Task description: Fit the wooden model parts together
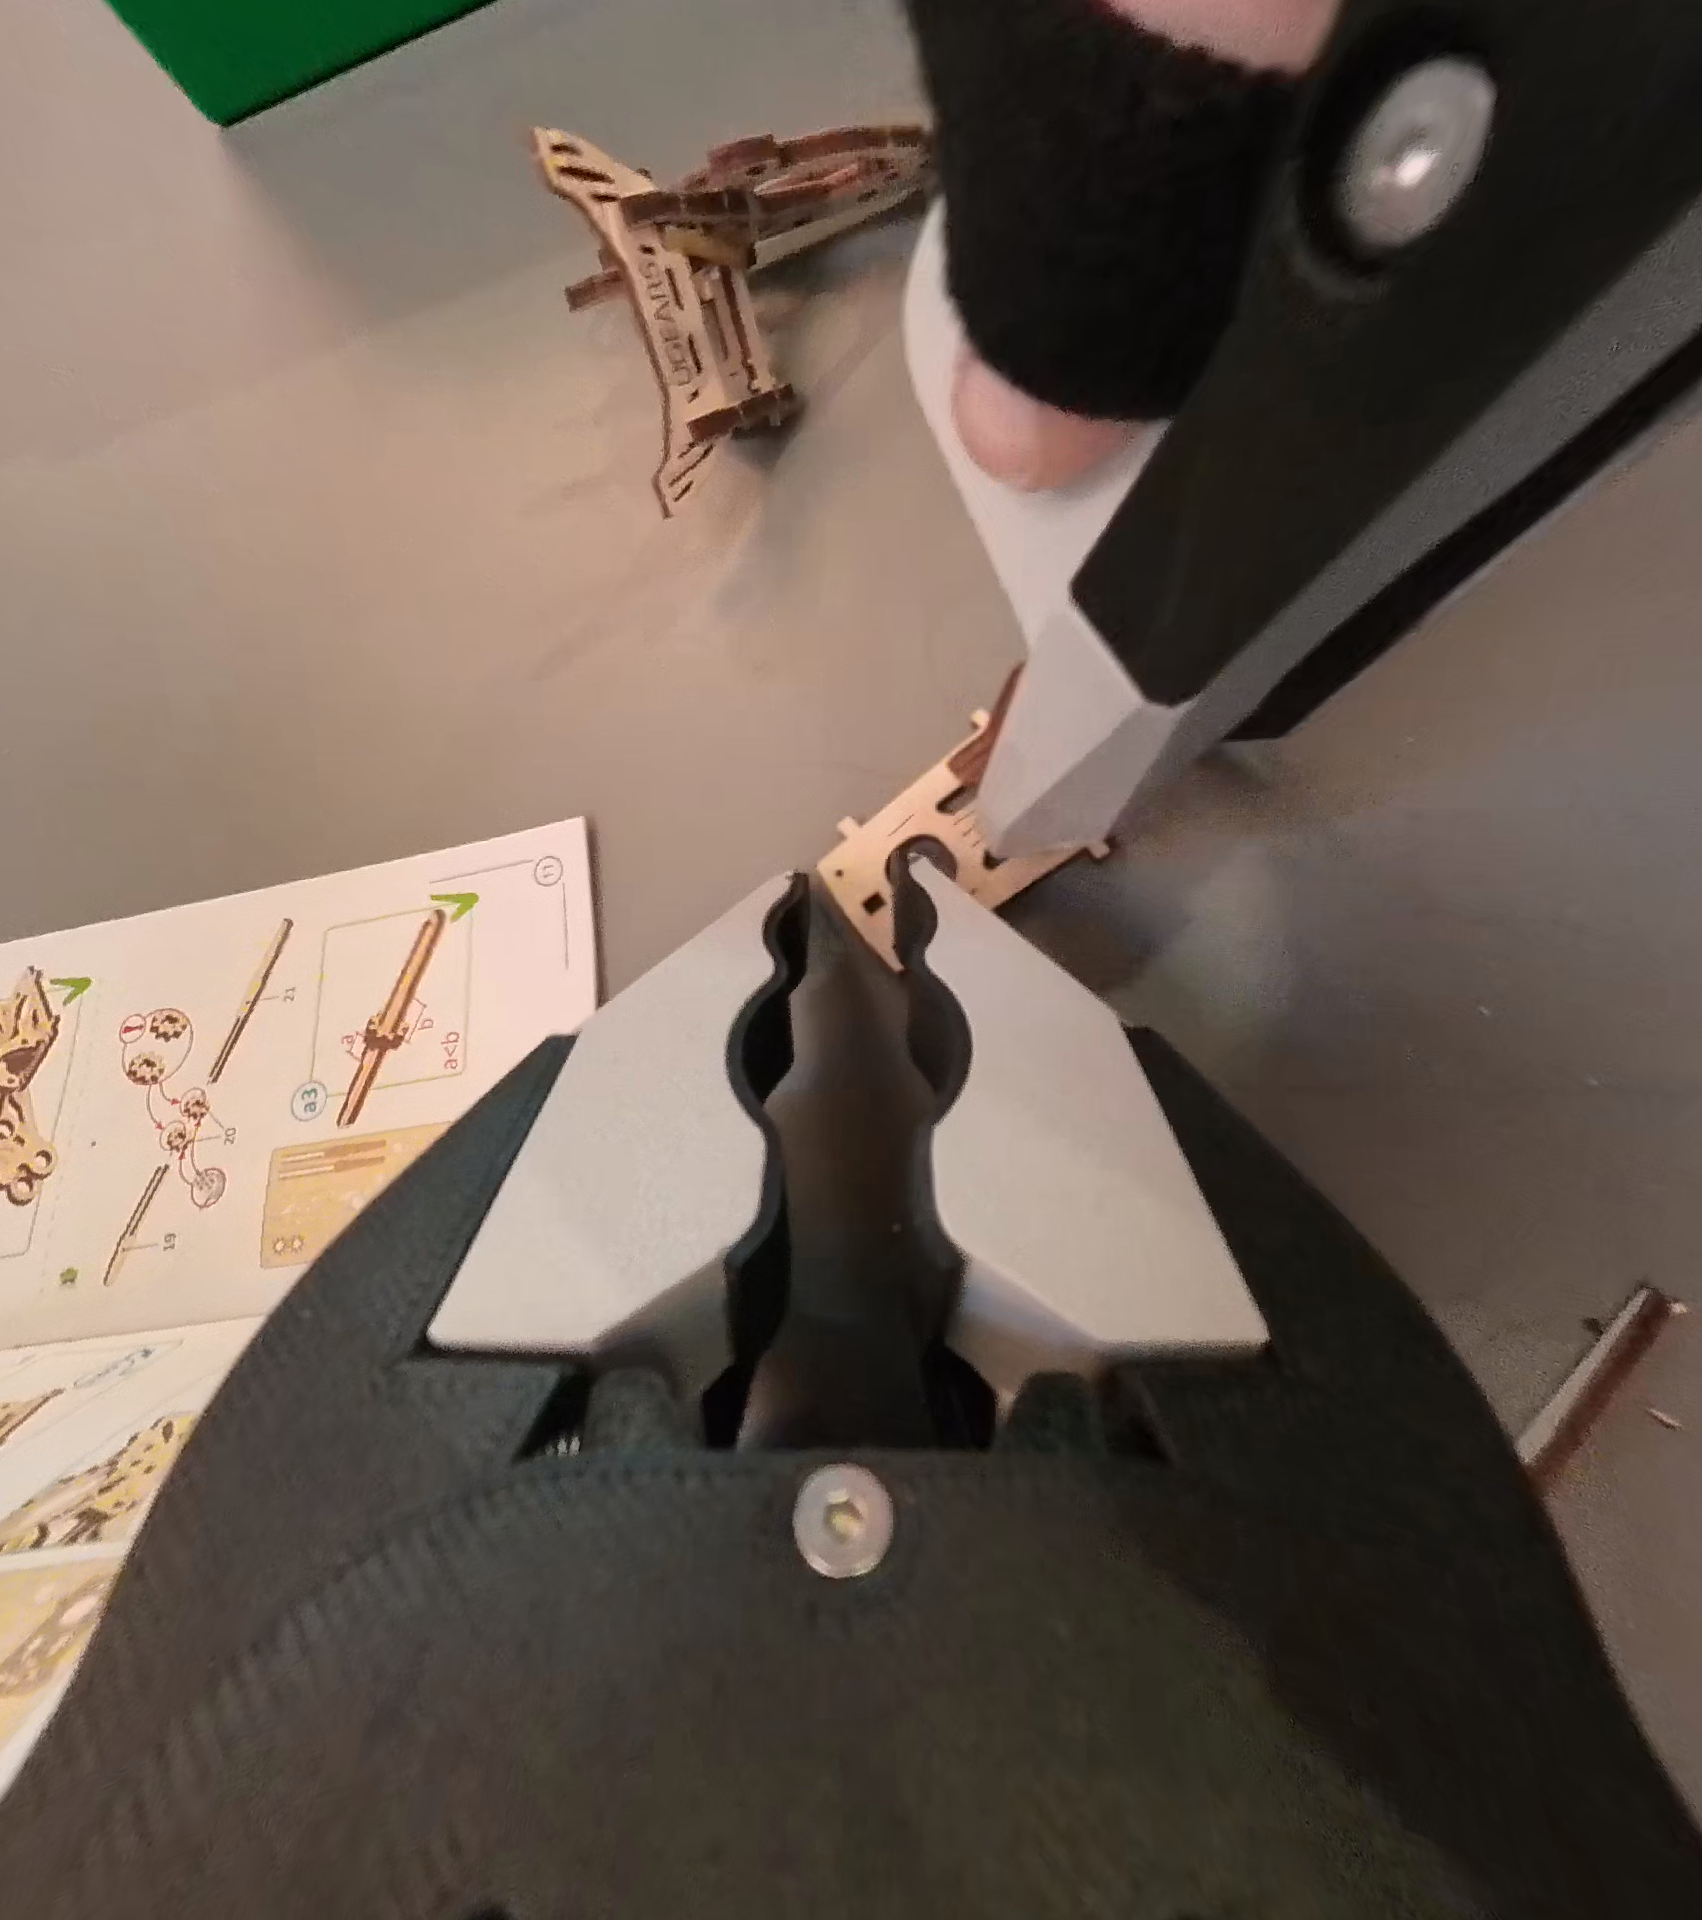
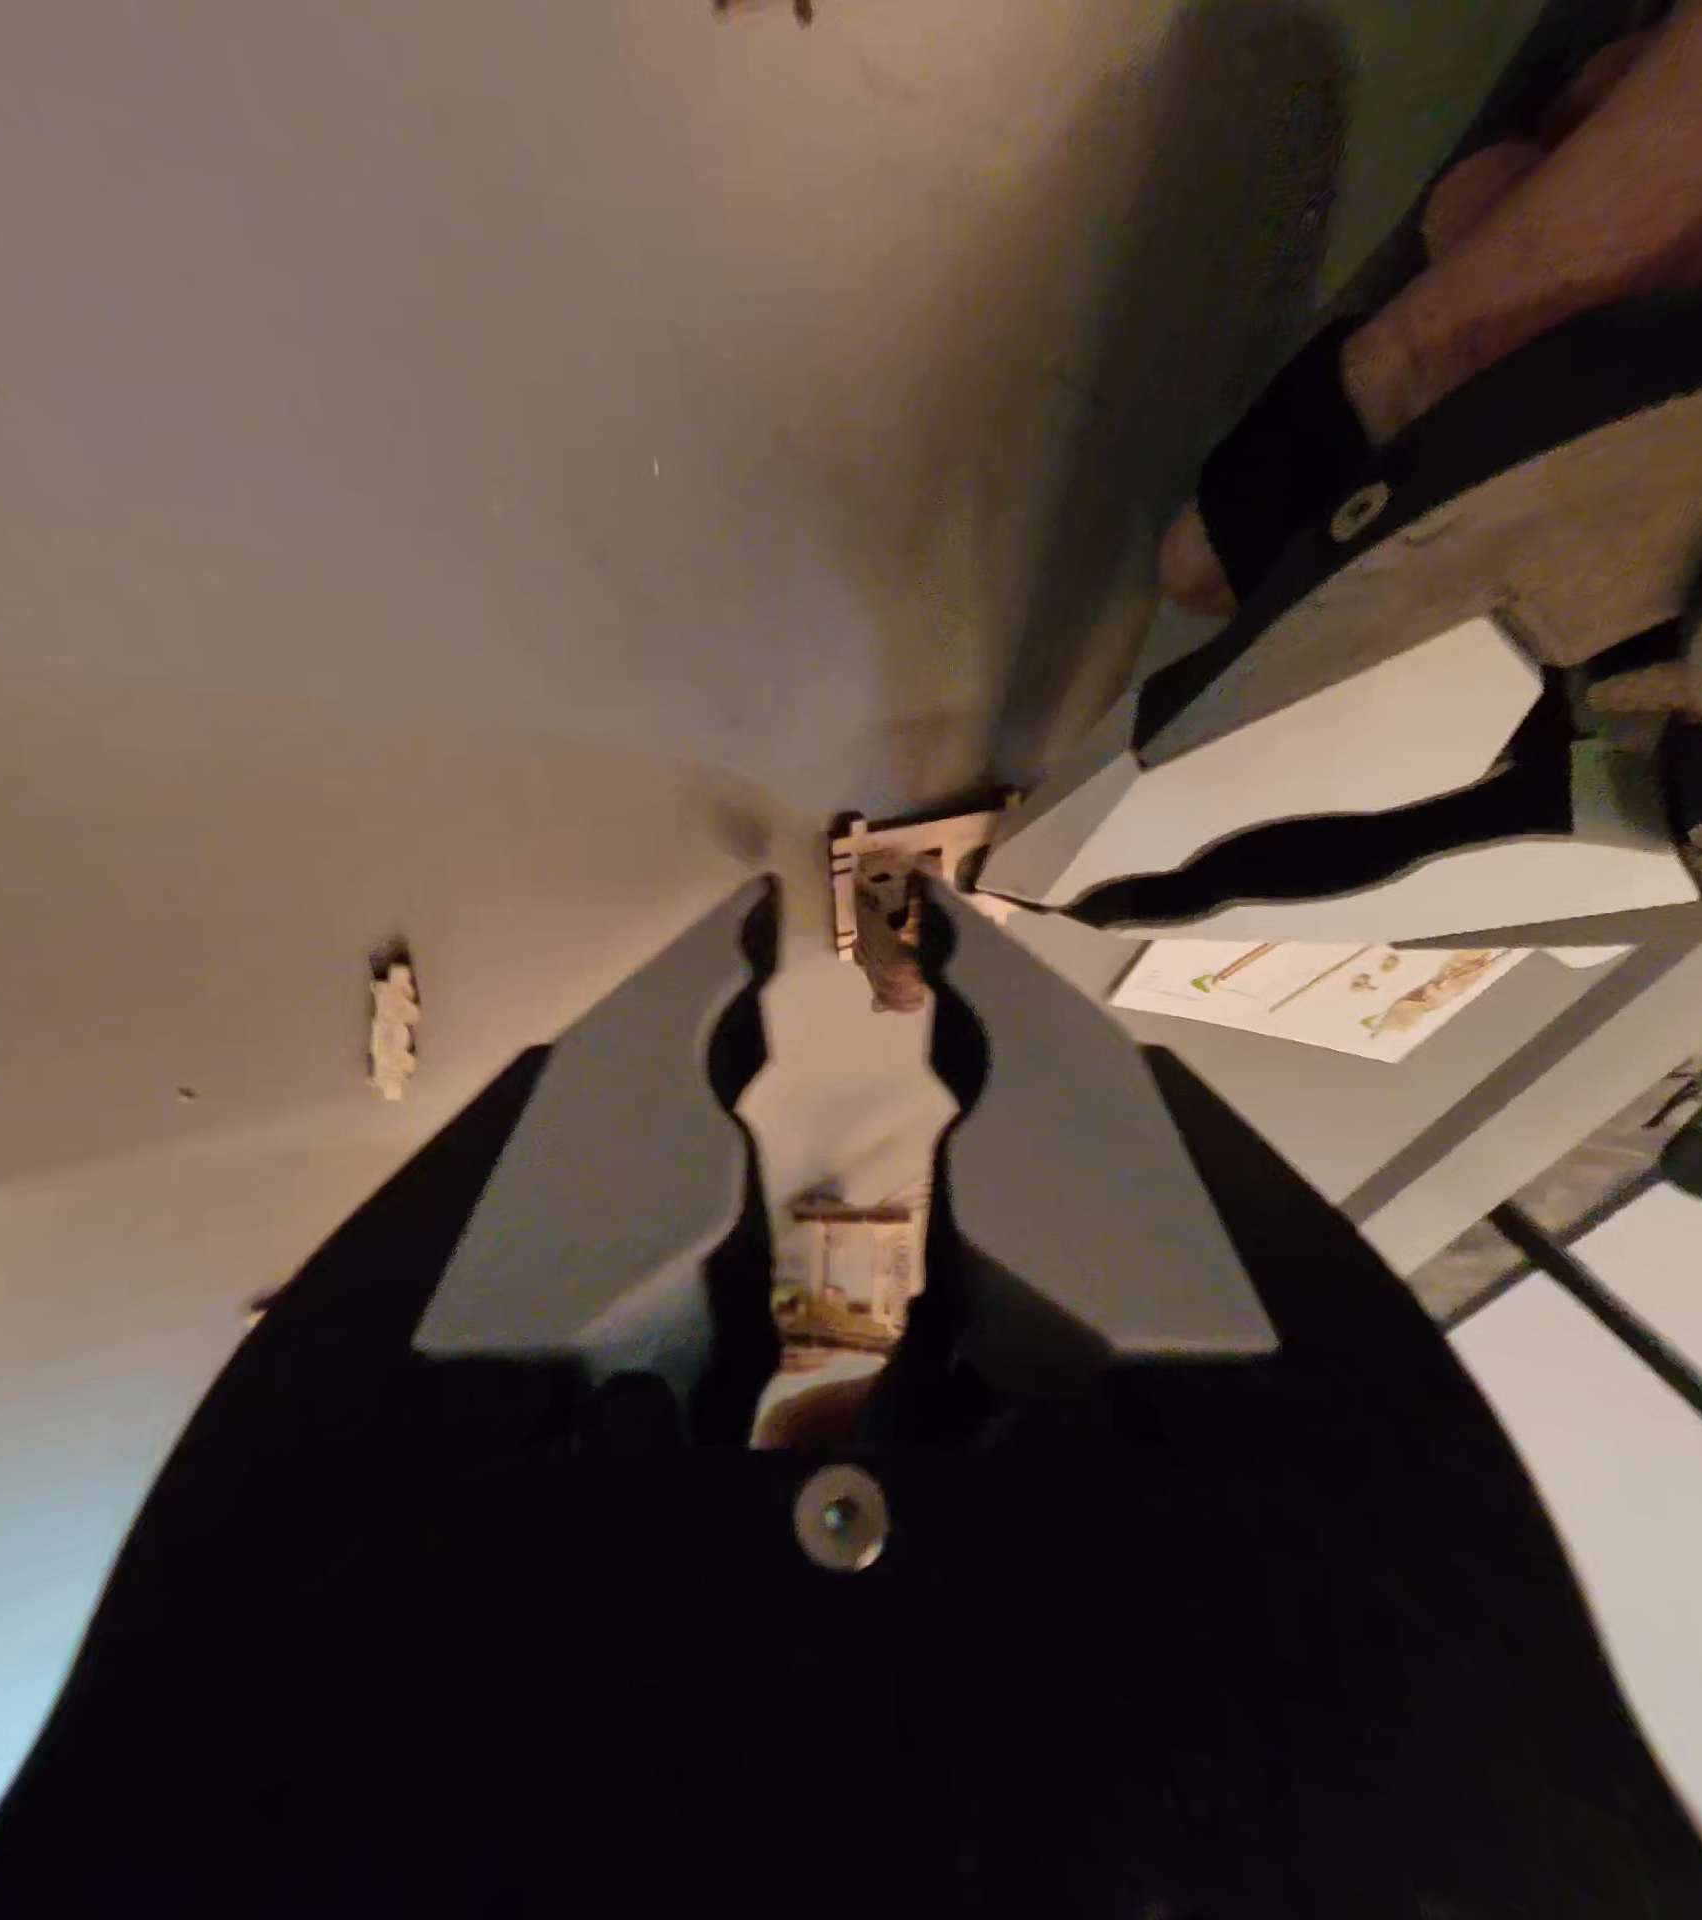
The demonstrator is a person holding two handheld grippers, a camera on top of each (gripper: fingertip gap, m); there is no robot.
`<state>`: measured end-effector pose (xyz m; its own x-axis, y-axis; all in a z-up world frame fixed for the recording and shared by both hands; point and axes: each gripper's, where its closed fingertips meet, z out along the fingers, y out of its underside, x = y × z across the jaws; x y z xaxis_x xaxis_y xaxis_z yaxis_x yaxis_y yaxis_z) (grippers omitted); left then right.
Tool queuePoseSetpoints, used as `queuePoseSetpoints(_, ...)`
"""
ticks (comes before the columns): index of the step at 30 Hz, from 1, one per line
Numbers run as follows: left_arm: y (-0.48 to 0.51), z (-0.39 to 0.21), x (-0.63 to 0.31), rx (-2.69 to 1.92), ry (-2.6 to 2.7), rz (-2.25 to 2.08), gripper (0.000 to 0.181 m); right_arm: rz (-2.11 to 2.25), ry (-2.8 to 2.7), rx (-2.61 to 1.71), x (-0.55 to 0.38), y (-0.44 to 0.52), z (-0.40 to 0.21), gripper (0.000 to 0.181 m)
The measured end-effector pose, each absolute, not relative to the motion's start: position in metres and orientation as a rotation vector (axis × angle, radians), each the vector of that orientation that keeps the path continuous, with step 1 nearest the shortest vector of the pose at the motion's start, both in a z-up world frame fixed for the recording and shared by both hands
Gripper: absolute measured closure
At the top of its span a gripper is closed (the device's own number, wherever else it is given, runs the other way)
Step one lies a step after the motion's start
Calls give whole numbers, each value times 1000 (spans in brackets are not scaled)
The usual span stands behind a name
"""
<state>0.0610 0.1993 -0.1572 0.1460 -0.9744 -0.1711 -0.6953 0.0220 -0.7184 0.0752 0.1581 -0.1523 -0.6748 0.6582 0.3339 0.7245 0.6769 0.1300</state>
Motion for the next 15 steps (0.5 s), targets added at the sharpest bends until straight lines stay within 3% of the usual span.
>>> queuePoseSetpoints(1,200,-157,61,-1741,1605,-514,165,-357,-2618,-1146,75,156,-153,142)
queuePoseSetpoints(7,198,-157,61,-1784,1589,-510,166,-234,-2395,-1403,82,160,-134,129)
queuePoseSetpoints(10,192,-157,61,-1825,1570,-512,164,-109,-2213,-1558,83,161,-121,138)
queuePoseSetpoints(15,175,-157,57,-1929,1506,-480,164,107,-1991,-1823,95,145,-117,137)
